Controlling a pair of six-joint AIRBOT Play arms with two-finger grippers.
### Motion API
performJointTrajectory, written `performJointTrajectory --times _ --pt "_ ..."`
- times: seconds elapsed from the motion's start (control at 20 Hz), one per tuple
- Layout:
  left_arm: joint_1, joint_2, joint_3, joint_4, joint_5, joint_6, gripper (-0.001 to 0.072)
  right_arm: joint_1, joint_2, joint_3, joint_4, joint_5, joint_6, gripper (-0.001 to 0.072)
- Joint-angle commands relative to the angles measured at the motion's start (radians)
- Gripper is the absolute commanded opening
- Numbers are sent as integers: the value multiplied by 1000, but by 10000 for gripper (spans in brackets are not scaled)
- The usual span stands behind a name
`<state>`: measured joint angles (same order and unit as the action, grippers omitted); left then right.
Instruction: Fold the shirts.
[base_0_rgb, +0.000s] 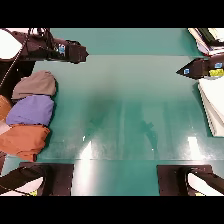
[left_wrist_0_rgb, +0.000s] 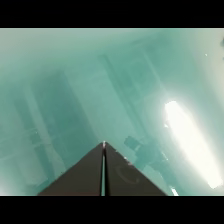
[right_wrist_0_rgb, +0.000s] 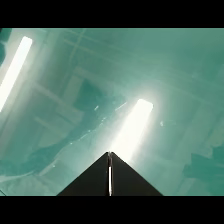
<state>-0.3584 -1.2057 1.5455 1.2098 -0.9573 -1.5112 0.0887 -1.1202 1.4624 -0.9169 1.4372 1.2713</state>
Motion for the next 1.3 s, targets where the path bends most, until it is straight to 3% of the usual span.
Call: performJointTrajectory --times 0.0,0.1,0.2,0.25,0.4,0.75,1.1,1.2,1.25 --pt "0 1 1 -19 5 -8 29 1 1 0 0 10 0 16" --pt "0 0 1 15 18 4 42 1 1 0 0 11 0 16" --pt "2 -3 1 207 30 -26 662 1 1 0 0 11 1 16" --pt "13 -12 1 336 20 -75 679 1 1 0 0 11 1 16" --pt "122 -61 -29 561 -24 -161 674 1 1 0 1 11 1 15" --pt "451 -281 -164 562 52 -161 674 1 -2 0 0 3 1 16" --pt "532 -409 -164 561 88 -161 648 1 -5 0 0 2 1 16" --pt "532 -404 -162 560 84 -161 164 1 -5 0 0 2 2 16" --pt "532 -401 -161 560 75 -161 36 1 -5 0 0 2 5 16"
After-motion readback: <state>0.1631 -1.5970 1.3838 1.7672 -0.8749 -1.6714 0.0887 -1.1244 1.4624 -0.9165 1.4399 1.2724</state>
